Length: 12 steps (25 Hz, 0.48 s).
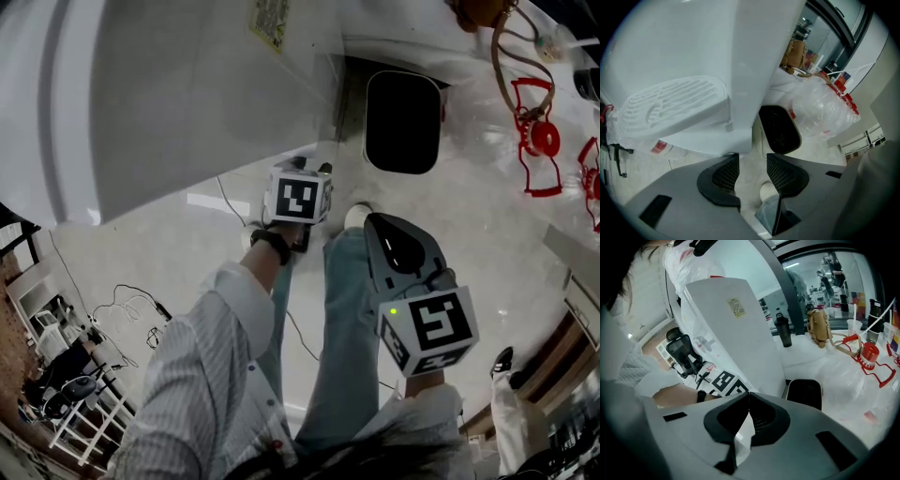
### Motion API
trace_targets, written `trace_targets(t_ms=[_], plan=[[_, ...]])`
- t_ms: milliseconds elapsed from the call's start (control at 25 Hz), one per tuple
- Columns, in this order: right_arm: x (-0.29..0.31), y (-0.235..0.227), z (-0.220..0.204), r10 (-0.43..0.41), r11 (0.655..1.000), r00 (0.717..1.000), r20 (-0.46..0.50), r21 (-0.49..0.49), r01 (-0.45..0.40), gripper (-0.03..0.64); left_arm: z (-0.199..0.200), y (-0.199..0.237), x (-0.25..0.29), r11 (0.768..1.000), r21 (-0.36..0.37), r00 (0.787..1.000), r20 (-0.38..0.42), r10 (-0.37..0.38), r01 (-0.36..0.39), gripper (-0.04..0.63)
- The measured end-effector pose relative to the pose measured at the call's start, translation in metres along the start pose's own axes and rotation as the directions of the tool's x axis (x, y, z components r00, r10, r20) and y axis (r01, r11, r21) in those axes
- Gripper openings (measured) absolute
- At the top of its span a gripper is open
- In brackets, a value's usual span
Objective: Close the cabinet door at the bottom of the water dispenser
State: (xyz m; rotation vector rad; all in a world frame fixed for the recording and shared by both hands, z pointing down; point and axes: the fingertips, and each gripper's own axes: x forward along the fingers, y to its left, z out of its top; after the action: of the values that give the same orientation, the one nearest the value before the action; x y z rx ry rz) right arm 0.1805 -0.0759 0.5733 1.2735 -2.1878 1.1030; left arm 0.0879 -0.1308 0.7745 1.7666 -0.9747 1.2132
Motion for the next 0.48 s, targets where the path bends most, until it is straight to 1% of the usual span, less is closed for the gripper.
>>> trace_targets(t_ms=[120, 320, 480], plan=[[-0.0009, -0.0018, -0.0041, 0.012, 1.0, 0.999, -0.044, -0.016, -0.013, 0.014, -0.0043, -0.0002, 0.001, 1.0, -0.001, 1.0, -0.019, 0.016, -0.016, 0.187], [0.0, -0.0056, -0.0015, 0.012, 1.0, 1.0, -0.027, -0.012, -0.013, 0.014, -0.0017, 0.0014, 0.0015, 0.999, 0.015, 0.999, -0.021, 0.045, -0.045, 0.187], [0.0014, -0.0058, -0.0026, 0.015, 1.0, 0.998, -0.065, -0.014, -0.016, 0.014, 0.0035, 0.001, 0.0022, 0.998, 0.036, 0.998, 0.001, 0.056, -0.056, 0.186]])
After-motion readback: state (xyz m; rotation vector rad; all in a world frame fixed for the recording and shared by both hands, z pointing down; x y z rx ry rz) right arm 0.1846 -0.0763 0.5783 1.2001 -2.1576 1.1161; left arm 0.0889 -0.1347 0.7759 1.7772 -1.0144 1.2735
